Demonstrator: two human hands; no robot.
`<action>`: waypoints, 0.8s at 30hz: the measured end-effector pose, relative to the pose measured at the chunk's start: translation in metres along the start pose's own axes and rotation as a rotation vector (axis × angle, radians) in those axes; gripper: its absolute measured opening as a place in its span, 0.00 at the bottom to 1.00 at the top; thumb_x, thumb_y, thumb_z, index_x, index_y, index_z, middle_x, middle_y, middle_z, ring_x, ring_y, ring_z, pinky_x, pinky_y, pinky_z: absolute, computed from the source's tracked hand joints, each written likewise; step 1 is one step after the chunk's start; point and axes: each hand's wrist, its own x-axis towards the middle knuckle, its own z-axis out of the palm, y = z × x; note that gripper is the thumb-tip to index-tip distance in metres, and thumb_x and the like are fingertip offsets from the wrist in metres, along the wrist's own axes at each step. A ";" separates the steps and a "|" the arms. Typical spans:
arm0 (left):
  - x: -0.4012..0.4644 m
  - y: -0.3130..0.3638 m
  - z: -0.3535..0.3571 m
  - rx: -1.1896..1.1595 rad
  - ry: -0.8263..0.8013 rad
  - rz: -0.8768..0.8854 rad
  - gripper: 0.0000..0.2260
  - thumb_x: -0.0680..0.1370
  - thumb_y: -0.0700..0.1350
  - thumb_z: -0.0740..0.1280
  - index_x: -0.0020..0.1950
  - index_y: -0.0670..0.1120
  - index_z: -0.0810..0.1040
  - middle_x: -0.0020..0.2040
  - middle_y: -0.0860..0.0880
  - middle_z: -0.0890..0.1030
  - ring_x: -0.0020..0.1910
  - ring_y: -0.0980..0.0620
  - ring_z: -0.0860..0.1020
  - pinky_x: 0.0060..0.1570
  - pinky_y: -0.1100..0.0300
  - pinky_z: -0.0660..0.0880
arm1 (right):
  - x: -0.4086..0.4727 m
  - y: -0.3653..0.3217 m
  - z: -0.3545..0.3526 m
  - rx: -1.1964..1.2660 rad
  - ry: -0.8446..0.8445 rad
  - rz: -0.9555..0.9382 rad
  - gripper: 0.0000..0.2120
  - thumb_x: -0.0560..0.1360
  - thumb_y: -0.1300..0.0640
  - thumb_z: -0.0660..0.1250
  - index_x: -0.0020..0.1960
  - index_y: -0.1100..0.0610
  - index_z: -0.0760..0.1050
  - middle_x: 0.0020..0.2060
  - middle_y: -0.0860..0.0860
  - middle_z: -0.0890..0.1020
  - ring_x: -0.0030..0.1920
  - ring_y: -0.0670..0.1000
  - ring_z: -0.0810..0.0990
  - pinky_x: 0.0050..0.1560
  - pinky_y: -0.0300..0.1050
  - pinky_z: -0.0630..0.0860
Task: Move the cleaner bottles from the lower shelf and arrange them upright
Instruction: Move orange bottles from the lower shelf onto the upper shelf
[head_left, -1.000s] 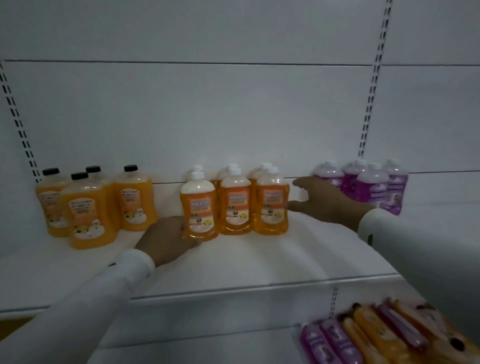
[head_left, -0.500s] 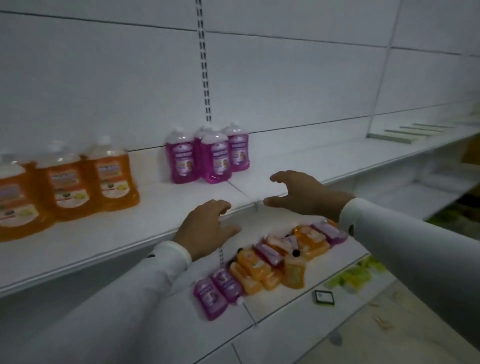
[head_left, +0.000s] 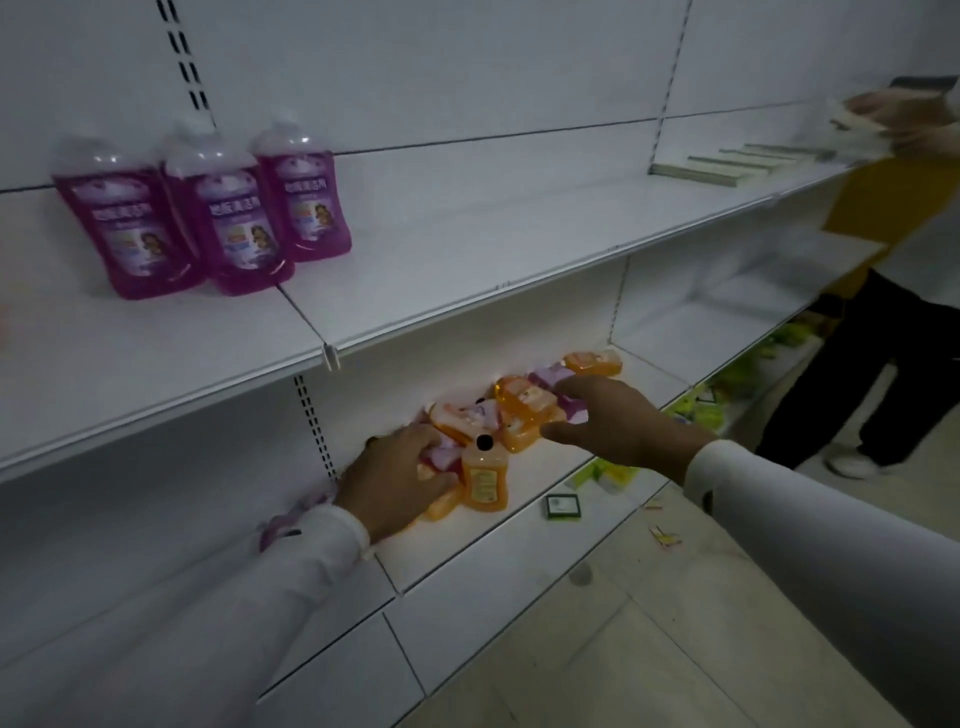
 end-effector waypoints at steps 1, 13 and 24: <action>0.012 -0.004 0.011 -0.016 -0.010 -0.005 0.16 0.70 0.53 0.72 0.56 0.49 0.78 0.52 0.51 0.80 0.51 0.50 0.77 0.49 0.59 0.72 | 0.010 0.009 0.005 0.004 -0.018 -0.002 0.31 0.70 0.38 0.70 0.68 0.51 0.71 0.64 0.48 0.75 0.63 0.53 0.74 0.64 0.53 0.72; 0.155 -0.041 0.100 -0.131 -0.113 -0.184 0.06 0.73 0.50 0.70 0.43 0.51 0.74 0.42 0.53 0.79 0.44 0.53 0.78 0.45 0.56 0.77 | 0.147 0.092 0.032 -0.001 -0.190 0.017 0.29 0.74 0.44 0.70 0.70 0.55 0.70 0.66 0.51 0.76 0.63 0.52 0.75 0.58 0.39 0.68; 0.186 -0.036 0.168 0.055 -0.114 -0.409 0.11 0.77 0.54 0.65 0.53 0.47 0.76 0.51 0.48 0.80 0.50 0.47 0.78 0.47 0.56 0.74 | 0.235 0.144 0.076 0.049 -0.425 -0.241 0.23 0.76 0.48 0.68 0.68 0.54 0.71 0.61 0.49 0.77 0.61 0.50 0.76 0.59 0.37 0.69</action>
